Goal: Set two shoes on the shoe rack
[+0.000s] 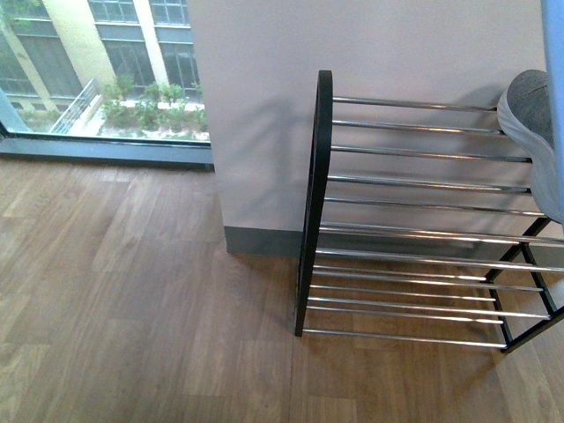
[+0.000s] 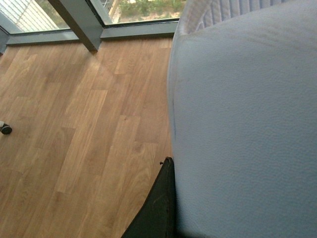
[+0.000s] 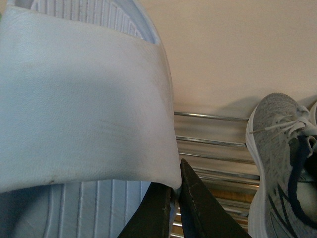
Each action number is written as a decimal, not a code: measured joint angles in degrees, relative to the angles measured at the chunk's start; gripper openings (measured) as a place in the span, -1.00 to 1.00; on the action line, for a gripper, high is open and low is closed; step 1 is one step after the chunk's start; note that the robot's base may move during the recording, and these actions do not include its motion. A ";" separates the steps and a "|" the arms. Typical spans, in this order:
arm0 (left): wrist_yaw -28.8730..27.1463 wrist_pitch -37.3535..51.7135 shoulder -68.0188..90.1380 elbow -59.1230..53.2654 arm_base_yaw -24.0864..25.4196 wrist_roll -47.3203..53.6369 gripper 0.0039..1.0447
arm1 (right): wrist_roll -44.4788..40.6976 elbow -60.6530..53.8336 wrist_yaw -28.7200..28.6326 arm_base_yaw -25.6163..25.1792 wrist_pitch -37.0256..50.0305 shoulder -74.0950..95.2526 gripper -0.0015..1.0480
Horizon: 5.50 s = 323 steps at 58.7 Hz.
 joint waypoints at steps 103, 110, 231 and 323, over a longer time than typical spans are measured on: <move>0.00 0.00 0.00 0.00 0.00 0.00 -0.97 | -13.03 20.63 1.31 -10.38 -8.79 26.05 0.82; 0.00 0.00 0.00 0.00 0.00 0.00 -0.97 | -9.05 14.27 -3.48 -10.43 -5.18 18.71 0.82; 0.00 0.00 0.00 0.00 0.00 0.00 -0.97 | -4.52 -34.62 -4.04 -3.04 -8.70 -60.52 -0.97; -0.13 0.00 0.00 0.00 0.00 0.00 -0.97 | -4.61 -34.60 -4.11 -2.99 -29.27 -80.89 0.58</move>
